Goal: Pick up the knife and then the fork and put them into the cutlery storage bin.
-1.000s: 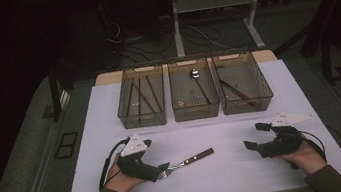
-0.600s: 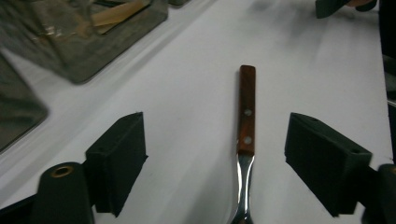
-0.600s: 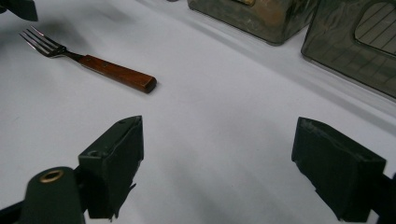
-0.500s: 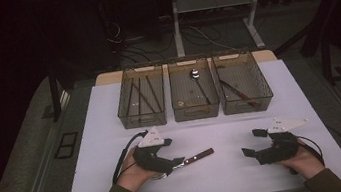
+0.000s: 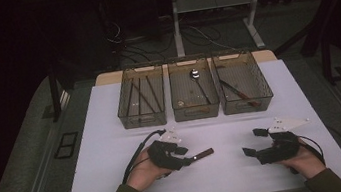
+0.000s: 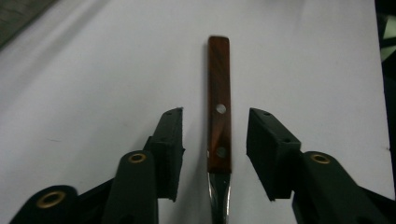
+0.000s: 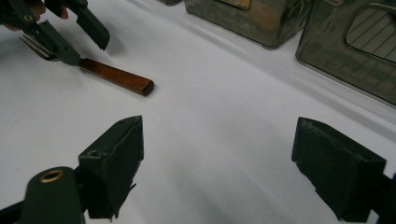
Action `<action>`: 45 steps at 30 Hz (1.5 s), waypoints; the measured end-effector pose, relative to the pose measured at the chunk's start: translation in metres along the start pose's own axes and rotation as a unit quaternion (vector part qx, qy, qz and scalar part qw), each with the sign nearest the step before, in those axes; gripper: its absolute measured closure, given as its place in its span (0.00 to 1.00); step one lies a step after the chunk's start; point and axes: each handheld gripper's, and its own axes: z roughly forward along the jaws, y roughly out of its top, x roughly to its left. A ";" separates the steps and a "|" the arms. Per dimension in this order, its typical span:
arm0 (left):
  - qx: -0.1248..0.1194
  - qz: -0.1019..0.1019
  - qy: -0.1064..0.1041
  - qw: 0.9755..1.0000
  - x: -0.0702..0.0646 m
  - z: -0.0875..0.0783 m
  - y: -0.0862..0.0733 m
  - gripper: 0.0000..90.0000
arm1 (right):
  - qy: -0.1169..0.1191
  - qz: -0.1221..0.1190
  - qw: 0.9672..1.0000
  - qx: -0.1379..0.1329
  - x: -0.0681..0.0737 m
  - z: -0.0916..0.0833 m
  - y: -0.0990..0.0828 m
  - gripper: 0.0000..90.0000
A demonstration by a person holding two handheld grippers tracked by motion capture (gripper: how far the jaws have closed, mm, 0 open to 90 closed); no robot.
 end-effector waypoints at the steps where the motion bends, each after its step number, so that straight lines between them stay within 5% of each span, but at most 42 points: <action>1: 0.005 0.005 0.005 1.000 -0.002 0.001 0.000 0.65 | 0.000 0.000 1.000 -0.001 0.000 0.000 0.000 0.19; 27: 0.027 0.073 0.011 0.997 -0.004 0.004 -0.001 0.85 | -0.005 -0.007 1.000 0.002 -0.001 -0.001 0.000 0.19; 45: 0.039 0.091 -0.021 0.995 -0.011 -0.003 0.006 0.85 | 0.042 -0.038 0.998 0.019 0.004 0.004 0.004 0.19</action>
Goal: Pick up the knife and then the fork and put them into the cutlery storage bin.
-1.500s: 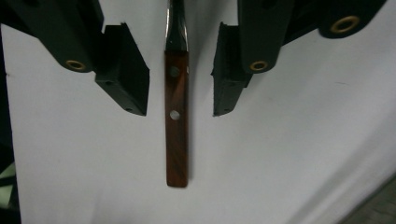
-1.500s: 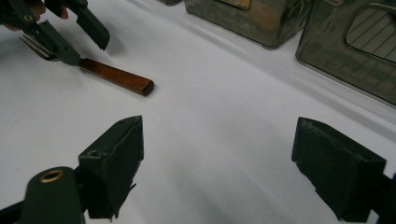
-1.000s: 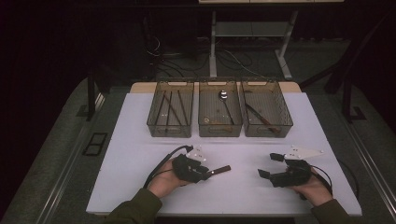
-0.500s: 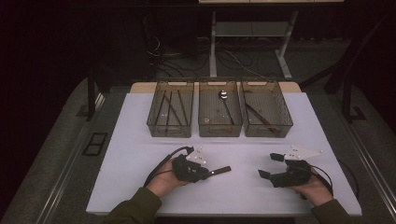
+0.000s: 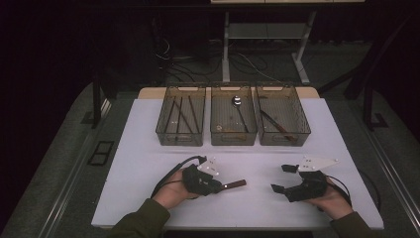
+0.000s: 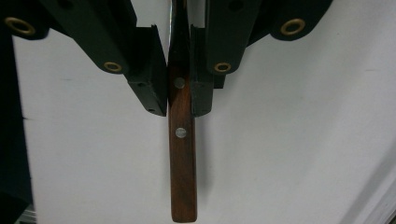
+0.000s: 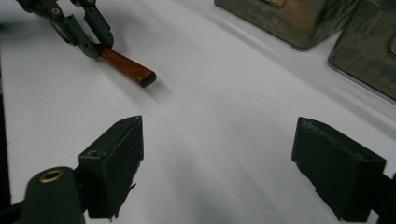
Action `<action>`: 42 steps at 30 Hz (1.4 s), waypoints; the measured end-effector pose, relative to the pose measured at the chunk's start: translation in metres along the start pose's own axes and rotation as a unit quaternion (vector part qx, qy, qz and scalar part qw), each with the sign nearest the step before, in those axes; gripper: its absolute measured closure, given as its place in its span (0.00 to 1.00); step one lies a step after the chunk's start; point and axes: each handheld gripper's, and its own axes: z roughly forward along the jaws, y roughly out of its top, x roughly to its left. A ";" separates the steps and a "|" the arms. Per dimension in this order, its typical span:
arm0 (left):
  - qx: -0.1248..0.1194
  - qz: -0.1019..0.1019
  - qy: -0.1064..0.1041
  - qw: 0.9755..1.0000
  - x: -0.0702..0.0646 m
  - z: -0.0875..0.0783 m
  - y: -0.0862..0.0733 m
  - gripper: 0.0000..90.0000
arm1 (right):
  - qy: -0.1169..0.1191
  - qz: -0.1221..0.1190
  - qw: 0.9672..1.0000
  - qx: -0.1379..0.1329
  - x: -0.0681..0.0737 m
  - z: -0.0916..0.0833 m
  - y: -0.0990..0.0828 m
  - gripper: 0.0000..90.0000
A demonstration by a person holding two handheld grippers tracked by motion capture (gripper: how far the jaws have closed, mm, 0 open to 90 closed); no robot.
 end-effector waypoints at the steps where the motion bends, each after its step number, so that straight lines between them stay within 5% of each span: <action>1: 0.002 0.004 -0.003 1.000 -0.001 -0.001 0.001 0.85 | 0.002 -0.005 1.000 0.002 0.001 0.000 0.001 0.19; 11: -0.002 0.013 -0.013 1.000 -0.009 -0.009 0.015 0.85 | 0.051 -0.035 0.998 0.018 0.007 -0.001 0.022 0.14; 21: -0.007 0.040 -0.021 0.999 -0.012 -0.013 0.038 0.85 | 0.108 -0.082 0.990 0.027 0.017 0.009 0.052 0.16; 30: 0.008 0.065 -0.039 0.997 -0.016 -0.007 0.056 0.85 | 0.159 -0.134 0.976 0.071 0.033 0.032 0.078 0.22; 32: 0.009 0.069 -0.041 0.997 -0.016 -0.005 0.059 0.85 | 0.178 -0.152 0.968 0.087 0.034 0.039 0.081 0.29; 36: 0.012 0.078 -0.044 0.996 -0.016 -0.004 0.062 0.85 | 0.190 -0.168 0.961 0.112 0.039 0.049 0.081 0.36; 42: 0.021 0.078 -0.048 0.996 -0.021 -0.001 0.063 0.85 | 0.198 -0.183 0.953 0.137 0.044 0.054 0.077 0.57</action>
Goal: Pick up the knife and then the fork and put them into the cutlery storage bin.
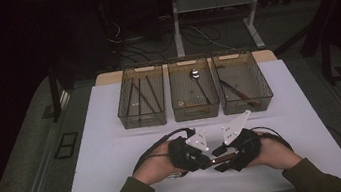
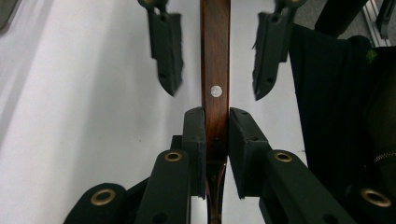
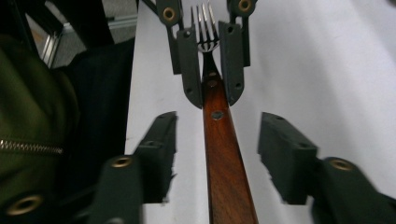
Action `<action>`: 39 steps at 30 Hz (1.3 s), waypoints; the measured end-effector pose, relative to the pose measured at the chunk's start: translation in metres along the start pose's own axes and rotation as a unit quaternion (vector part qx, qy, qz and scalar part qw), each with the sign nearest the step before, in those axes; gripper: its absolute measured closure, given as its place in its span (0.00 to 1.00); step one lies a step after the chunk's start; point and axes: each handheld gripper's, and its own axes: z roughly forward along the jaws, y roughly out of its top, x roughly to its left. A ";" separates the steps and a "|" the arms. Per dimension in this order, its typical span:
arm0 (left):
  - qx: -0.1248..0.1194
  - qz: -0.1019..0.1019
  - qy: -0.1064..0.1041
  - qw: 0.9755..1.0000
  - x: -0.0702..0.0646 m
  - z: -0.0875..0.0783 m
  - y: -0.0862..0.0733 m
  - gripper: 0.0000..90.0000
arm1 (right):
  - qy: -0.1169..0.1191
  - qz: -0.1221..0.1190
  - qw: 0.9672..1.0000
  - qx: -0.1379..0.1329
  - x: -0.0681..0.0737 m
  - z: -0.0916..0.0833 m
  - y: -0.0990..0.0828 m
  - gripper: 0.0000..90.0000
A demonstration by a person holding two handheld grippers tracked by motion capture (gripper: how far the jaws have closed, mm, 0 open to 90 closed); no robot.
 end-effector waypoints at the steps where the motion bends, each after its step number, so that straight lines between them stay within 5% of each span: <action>1: 0.000 0.001 -0.001 1.000 -0.001 0.000 0.000 0.85 | 0.000 -0.003 1.000 0.004 0.000 0.001 0.000 0.59; 13: 0.006 0.012 -0.004 1.000 -0.002 0.002 0.002 0.85 | 0.004 -0.017 0.999 0.029 0.002 0.009 0.000 0.83; 20: 0.008 0.021 -0.006 1.000 -0.003 0.002 0.002 0.85 | 0.010 -0.012 0.999 0.032 0.004 0.009 0.000 0.84; 26: -0.015 0.016 -0.014 1.000 -0.002 0.000 -0.002 0.84 | 0.017 0.002 0.999 0.028 0.004 0.007 0.000 0.84; 30: -0.046 0.003 -0.008 0.999 0.001 -0.008 -0.005 0.70 | 0.013 0.003 1.000 0.022 0.003 0.005 -0.001 0.84; 34: -0.079 -0.032 -0.002 0.996 0.003 -0.019 -0.016 0.59 | 0.006 0.010 1.000 0.017 0.001 0.001 -0.004 0.84; 39: -0.119 -0.077 0.035 0.989 0.008 -0.029 -0.040 0.51 | -0.005 0.020 1.000 0.011 -0.003 -0.004 -0.009 0.84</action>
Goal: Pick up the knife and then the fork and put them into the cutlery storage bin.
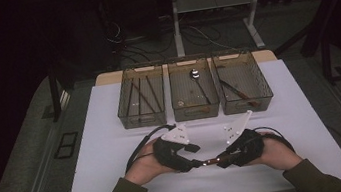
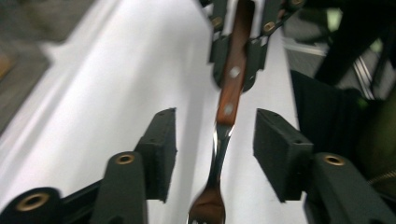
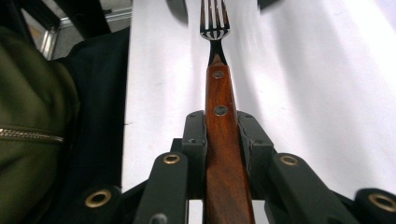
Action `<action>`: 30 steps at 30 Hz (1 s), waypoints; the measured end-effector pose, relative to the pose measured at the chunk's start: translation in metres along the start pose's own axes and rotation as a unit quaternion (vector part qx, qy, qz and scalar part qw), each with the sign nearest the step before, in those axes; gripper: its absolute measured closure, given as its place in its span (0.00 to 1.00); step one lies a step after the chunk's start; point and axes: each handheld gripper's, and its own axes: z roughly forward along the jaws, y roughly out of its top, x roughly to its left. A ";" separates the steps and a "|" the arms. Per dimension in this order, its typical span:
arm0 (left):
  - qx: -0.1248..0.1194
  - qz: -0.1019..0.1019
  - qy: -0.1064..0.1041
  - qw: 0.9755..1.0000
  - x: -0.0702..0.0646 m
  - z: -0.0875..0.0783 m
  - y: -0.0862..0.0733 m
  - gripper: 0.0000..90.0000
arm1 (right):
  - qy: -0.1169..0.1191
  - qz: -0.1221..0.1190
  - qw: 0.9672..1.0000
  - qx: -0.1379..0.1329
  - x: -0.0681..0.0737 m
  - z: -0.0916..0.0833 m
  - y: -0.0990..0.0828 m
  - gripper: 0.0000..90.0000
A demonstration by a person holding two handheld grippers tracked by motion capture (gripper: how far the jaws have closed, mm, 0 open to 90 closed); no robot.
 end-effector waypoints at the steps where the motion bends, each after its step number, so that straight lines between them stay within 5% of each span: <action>1: -0.010 -0.014 0.013 1.000 0.001 -0.004 -0.006 0.49 | -0.002 0.005 1.000 0.000 -0.001 -0.002 -0.002 0.84; 6: -0.035 -0.044 0.067 0.996 0.007 -0.020 -0.027 0.40 | -0.022 0.022 1.000 -0.003 -0.009 -0.011 -0.011 0.84; 19: -0.065 -0.113 0.161 0.978 0.004 -0.043 -0.083 0.14 | -0.076 0.074 0.994 -0.036 -0.026 -0.041 -0.032 0.84; 24: -0.076 -0.135 0.182 0.971 -0.001 -0.046 -0.096 0.02 | -0.093 0.102 0.989 -0.056 -0.028 -0.049 -0.035 0.84; 30: -0.065 -0.146 0.188 0.969 -0.002 -0.046 -0.104 0.00 | -0.117 0.120 0.982 -0.083 -0.035 -0.064 -0.043 0.84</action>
